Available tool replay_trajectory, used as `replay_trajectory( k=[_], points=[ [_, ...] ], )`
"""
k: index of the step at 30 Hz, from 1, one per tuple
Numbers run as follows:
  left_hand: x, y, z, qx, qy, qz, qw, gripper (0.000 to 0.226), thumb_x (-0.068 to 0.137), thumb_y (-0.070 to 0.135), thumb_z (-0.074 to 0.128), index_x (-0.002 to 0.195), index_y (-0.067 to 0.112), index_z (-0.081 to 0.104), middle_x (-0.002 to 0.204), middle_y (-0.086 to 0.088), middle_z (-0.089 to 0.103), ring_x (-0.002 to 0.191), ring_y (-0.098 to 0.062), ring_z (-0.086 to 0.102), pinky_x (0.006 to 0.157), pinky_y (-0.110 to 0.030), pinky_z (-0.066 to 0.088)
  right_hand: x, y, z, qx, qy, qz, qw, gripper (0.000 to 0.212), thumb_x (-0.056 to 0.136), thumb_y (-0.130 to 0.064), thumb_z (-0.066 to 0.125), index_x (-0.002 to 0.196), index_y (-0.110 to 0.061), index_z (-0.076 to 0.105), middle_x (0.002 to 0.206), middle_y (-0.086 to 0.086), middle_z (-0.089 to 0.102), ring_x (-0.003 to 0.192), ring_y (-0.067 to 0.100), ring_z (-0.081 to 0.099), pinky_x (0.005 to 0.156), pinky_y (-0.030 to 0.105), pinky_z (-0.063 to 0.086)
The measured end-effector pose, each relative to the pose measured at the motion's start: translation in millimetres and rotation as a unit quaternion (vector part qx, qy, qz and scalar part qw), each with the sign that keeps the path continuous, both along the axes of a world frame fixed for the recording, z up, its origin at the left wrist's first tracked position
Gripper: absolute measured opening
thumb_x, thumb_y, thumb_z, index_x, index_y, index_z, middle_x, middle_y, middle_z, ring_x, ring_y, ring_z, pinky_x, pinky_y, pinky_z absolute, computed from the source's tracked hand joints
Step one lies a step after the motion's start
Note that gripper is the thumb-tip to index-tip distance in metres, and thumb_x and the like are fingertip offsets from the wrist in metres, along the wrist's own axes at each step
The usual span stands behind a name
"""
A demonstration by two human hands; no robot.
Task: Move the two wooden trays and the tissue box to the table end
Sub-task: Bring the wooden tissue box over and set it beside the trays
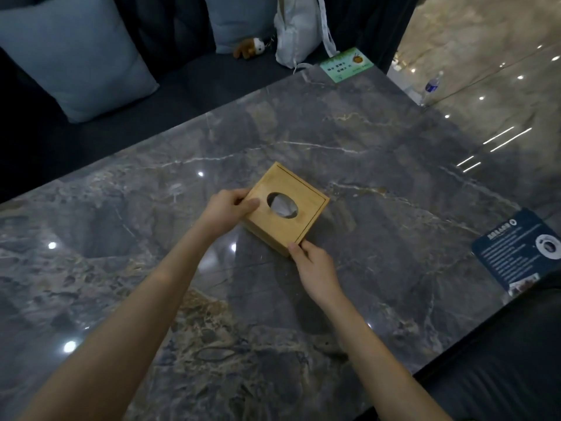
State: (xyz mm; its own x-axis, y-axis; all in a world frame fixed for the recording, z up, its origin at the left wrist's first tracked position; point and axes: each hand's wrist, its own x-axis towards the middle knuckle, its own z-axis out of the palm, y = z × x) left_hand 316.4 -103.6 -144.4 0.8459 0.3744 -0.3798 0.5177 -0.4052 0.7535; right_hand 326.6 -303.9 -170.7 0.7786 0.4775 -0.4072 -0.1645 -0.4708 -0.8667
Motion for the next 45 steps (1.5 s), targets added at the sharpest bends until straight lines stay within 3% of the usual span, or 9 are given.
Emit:
replay_trajectory(
  k=[9, 13, 17, 21, 24, 29, 36, 41, 45],
  points=[
    [-70, 11, 38, 0.043, -0.090, 0.038, 0.994, 0.025, 0.088, 0.031, 0.053, 0.111, 0.028, 0.064, 0.079, 0.020, 0.065, 0.076, 0.004, 0.059, 0.064, -0.008, 0.043, -32, 9, 34, 0.040, -0.031, 0.065, 0.997, 0.020, 0.091, -0.030, 0.048, 0.080, -0.020, 0.062, 0.067, -0.004, 0.061, 0.059, 0.000, 0.052, 0.054, 0.011, 0.039],
    [-122, 21, 53, 0.056, -0.120, 0.093, 0.987, 0.022, 0.087, 0.033, 0.054, 0.106, 0.030, 0.066, 0.085, -0.007, 0.072, 0.080, -0.017, 0.065, 0.069, -0.027, 0.045, -57, 26, 54, 0.050, -0.047, 0.104, 0.992, 0.028, 0.089, -0.029, 0.052, 0.079, -0.005, 0.062, 0.062, -0.001, 0.055, 0.056, 0.005, 0.047, 0.049, 0.017, 0.034],
    [-178, 35, 65, 0.067, -0.127, 0.137, 0.980, 0.030, 0.087, 0.035, 0.055, 0.114, 0.025, 0.063, 0.091, -0.004, 0.073, 0.084, -0.012, 0.066, 0.073, -0.030, 0.050, -100, 48, 68, 0.069, -0.017, 0.127, 0.989, 0.017, 0.088, -0.027, 0.054, 0.086, -0.016, 0.067, 0.071, -0.006, 0.066, 0.065, -0.002, 0.059, 0.057, 0.011, 0.044],
    [-238, 52, 75, 0.035, -0.141, 0.152, 0.978, 0.024, 0.089, 0.030, 0.054, 0.108, 0.023, 0.065, 0.091, -0.005, 0.072, 0.083, -0.015, 0.066, 0.074, -0.035, 0.050, -151, 68, 74, 0.091, -0.012, 0.154, 0.984, 0.016, 0.088, -0.026, 0.055, 0.095, -0.016, 0.067, 0.095, 0.007, 0.073, 0.091, 0.020, 0.066, 0.081, 0.039, 0.053],
    [-295, 64, 79, 0.081, -0.149, 0.156, 0.973, 0.014, 0.089, 0.027, 0.053, 0.090, 0.024, 0.067, 0.076, -0.017, 0.066, 0.070, -0.015, 0.056, 0.065, -0.032, 0.040, -199, 88, 76, 0.101, -0.020, 0.176, 0.979, 0.011, 0.088, -0.024, 0.056, 0.095, -0.023, 0.065, 0.091, -0.003, 0.072, 0.086, 0.011, 0.066, 0.076, 0.030, 0.051],
    [-393, 86, 80, 0.107, -0.118, 0.206, 0.965, 0.024, 0.087, 0.029, 0.056, 0.105, 0.018, 0.067, 0.091, -0.021, 0.071, 0.083, -0.022, 0.065, 0.076, -0.042, 0.048, -287, 121, 73, 0.107, 0.011, 0.196, 0.975, 0.011, 0.087, -0.022, 0.058, 0.094, -0.027, 0.065, 0.083, -0.018, 0.068, 0.078, -0.006, 0.063, 0.066, 0.008, 0.047],
    [-529, 115, 74, 0.116, -0.104, 0.255, 0.954, 0.025, 0.087, 0.033, 0.054, 0.106, 0.023, 0.067, 0.082, 0.014, 0.068, 0.081, -0.007, 0.064, 0.070, -0.029, 0.047, -409, 158, 72, 0.094, 0.018, 0.243, 0.965, 0.010, 0.086, -0.026, 0.057, 0.088, -0.032, 0.065, 0.095, -0.006, 0.072, 0.092, 0.011, 0.066, 0.087, 0.039, 0.053],
    [-612, 123, 69, 0.115, -0.085, 0.299, 0.944, 0.034, 0.087, 0.030, 0.055, 0.118, 0.017, 0.061, 0.099, 0.008, 0.068, 0.092, -0.007, 0.061, 0.078, -0.024, 0.048, -482, 179, 66, 0.079, 0.040, 0.280, 0.956, 0.018, 0.086, -0.029, 0.057, 0.100, -0.024, 0.067, 0.095, -0.009, 0.074, 0.088, 0.005, 0.067, 0.088, 0.042, 0.054],
    [-672, 116, 69, 0.082, -0.096, 0.352, 0.927, 0.035, 0.087, 0.030, 0.055, 0.120, 0.020, 0.057, 0.101, 0.023, 0.060, 0.095, 0.000, 0.056, 0.084, -0.021, 0.047, -531, 190, 58, 0.078, 0.058, 0.321, 0.942, 0.019, 0.087, -0.021, 0.056, 0.101, -0.012, 0.066, 0.096, 0.003, 0.074, 0.094, 0.016, 0.066, 0.088, 0.043, 0.052]
  ],
)
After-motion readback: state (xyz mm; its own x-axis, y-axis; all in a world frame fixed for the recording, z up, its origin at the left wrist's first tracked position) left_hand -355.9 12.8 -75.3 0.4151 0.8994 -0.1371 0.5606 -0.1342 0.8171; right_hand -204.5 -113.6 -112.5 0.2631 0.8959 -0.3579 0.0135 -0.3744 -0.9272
